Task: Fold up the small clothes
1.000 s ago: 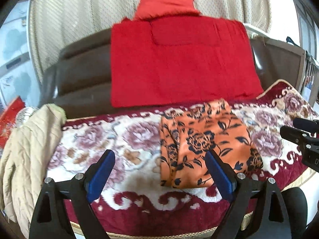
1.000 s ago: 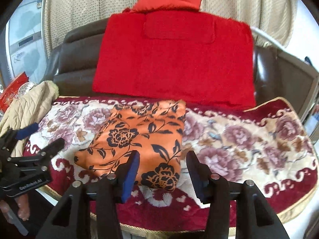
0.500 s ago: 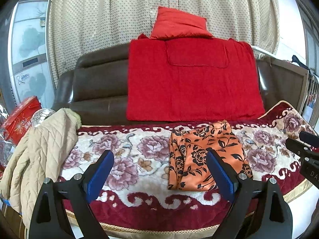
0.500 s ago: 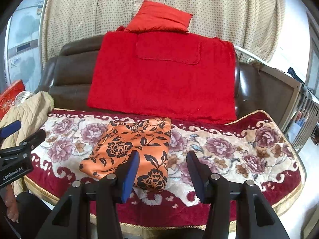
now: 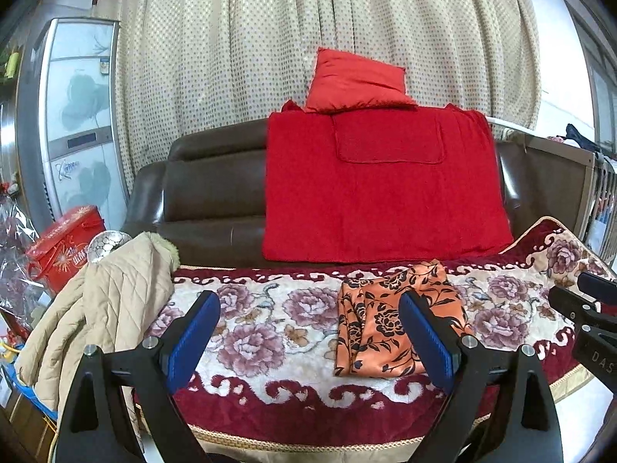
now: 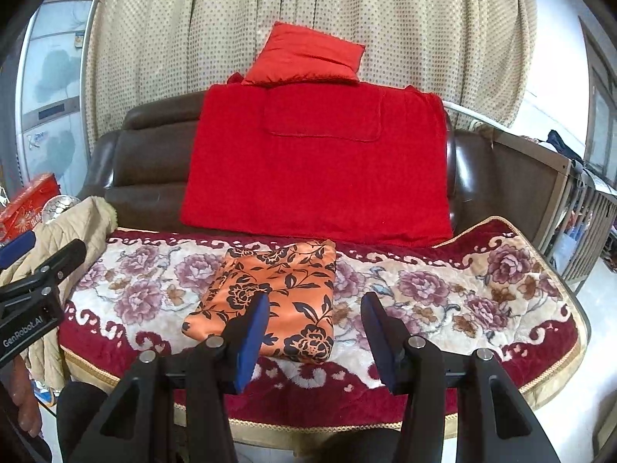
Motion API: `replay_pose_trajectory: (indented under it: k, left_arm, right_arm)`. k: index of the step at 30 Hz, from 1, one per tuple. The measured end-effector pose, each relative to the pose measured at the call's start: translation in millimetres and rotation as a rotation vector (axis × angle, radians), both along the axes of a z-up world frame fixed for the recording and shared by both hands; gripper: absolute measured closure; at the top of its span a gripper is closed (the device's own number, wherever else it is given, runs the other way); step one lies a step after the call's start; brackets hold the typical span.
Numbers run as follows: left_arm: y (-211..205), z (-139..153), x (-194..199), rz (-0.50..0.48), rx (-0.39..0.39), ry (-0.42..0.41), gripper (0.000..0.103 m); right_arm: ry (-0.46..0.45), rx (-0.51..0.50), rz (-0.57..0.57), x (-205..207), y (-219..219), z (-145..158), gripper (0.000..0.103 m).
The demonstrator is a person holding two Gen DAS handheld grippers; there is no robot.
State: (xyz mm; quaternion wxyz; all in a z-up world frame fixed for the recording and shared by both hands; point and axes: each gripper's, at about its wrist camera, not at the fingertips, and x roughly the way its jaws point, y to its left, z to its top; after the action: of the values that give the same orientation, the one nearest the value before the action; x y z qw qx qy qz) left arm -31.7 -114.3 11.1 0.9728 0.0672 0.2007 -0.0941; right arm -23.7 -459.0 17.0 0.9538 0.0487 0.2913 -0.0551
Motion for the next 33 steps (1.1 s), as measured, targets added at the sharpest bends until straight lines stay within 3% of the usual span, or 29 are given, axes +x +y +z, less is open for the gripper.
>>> replay_pose_trajectory:
  k: [5,8,33]
  left_arm:
    - [1,10,-15,-0.004,-0.005,-0.02,0.007]
    - [4,17,-23,-0.012,-0.015,-0.027,0.0]
    - [6,27,-34,0.001,0.0,-0.061,0.0]
  right_arm:
    - [-0.028,0.001,-0.015,-16,0,9,0.049]
    - [-0.042,0.006,-0.021,-25,0,14,0.049]
    - [-0.102,0.035,-0.038,-43,3,37,0.046]
